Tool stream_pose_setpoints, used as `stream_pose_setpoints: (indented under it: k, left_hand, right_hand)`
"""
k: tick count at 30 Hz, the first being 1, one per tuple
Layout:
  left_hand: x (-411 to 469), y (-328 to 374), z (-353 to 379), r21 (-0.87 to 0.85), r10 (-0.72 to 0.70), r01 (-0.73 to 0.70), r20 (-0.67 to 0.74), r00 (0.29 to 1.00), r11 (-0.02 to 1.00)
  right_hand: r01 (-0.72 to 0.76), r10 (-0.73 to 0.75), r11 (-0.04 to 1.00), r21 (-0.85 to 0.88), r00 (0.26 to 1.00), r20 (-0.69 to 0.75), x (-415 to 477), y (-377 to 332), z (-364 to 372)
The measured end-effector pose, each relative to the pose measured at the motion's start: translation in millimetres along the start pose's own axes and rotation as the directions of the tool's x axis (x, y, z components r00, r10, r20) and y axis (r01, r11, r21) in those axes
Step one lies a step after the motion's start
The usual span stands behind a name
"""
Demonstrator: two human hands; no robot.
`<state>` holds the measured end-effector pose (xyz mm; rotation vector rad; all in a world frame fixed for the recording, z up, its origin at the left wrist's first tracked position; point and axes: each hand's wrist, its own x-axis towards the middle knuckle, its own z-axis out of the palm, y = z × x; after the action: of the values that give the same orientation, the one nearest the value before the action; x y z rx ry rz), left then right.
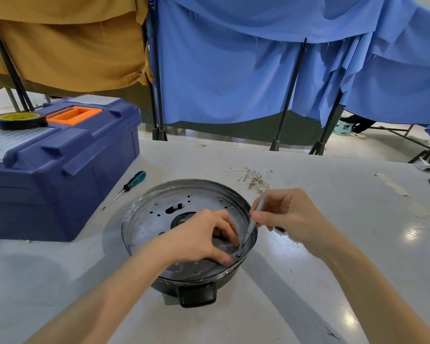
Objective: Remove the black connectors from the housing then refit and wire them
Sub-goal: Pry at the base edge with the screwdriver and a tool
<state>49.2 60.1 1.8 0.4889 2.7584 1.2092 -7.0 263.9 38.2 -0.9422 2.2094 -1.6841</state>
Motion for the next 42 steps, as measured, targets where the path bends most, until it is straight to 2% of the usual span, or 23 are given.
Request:
stream_pose_setpoints:
  k: [4,42]
  left_hand:
    - [0,0,1,-0.002,0.000,0.000,-0.001,1.000,1.000]
    - [1,0,0,0.020,-0.001,0.001,0.010,1.000,1.000]
  right_hand:
    - [-0.014,0.014,0.999,-0.050,1.000,-0.003,-1,8,8]
    - [0.029,-0.027,0.998,-0.056,0.999,0.037,2,12,12]
